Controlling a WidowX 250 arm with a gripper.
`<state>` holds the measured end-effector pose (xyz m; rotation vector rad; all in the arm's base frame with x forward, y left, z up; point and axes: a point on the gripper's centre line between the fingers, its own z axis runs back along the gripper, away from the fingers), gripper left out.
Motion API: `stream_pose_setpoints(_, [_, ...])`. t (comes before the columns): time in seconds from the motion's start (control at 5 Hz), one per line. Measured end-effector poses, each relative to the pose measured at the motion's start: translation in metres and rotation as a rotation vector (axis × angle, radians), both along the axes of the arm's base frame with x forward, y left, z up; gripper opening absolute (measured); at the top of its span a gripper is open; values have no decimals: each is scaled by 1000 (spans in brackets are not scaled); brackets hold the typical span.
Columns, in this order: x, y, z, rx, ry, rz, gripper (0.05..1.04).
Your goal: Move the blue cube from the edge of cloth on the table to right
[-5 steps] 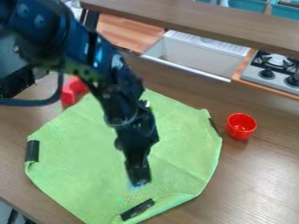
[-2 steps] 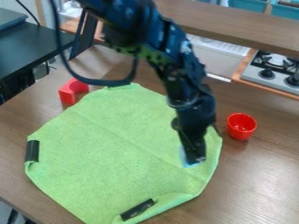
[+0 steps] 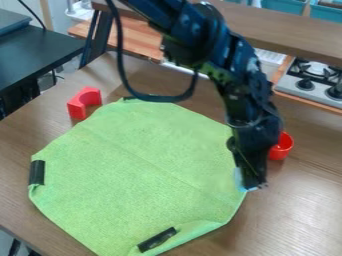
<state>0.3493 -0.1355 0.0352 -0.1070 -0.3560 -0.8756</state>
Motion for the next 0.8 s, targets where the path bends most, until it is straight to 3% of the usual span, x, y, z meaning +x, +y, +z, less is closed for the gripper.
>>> stream_pose_setpoints(0.4, [4,-25,-10,-1,-21,-19,503])
stream_pose_setpoints(0.6, [7,-30,-14,-4,-39,-4,806])
stream_pose_setpoints(0.8, [6,-29,-19,-21,-52,52,1003])
